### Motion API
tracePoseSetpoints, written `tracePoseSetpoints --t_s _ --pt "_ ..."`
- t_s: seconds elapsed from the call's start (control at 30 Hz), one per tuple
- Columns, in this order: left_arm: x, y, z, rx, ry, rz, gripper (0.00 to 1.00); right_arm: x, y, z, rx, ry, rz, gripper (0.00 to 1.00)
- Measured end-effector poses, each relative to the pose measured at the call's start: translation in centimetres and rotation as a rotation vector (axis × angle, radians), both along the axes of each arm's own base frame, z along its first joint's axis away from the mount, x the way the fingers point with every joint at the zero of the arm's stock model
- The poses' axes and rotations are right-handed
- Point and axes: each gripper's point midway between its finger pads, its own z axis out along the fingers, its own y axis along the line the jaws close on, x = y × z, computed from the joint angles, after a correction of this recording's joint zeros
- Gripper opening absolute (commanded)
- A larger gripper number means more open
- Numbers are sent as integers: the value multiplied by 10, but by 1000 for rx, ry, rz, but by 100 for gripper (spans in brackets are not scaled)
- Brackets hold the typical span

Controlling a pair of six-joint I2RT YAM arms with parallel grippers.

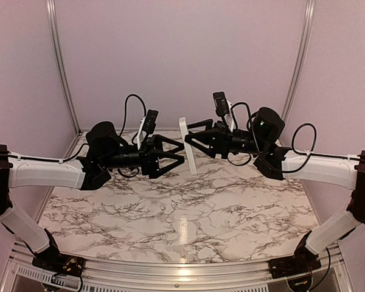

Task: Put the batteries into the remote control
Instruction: Pass from the right arm to the left

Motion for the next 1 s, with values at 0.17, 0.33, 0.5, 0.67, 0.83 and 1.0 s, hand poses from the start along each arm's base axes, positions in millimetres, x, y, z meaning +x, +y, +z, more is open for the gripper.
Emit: tracePoseSetpoints --t_s 0.17,0.33,0.5,0.67,0.83,1.0 --pt "-3 -10 0 0 3 -18 90 -3 2 2 14 0 19 25" --pt "-9 -17 7 -11 -8 -38 84 -4 2 3 26 -3 27 25" --pt "-12 -21 10 -17 -16 -47 65 -7 3 4 32 -2 35 26" --pt "-10 -22 9 -15 -17 -37 47 -8 2 2 32 6 43 34" --pt "-9 -22 8 -13 -17 -33 35 -8 2 1 32 2 41 81" --pt "-1 -23 -5 37 18 12 24 3 -7 -4 8 9 -25 99"
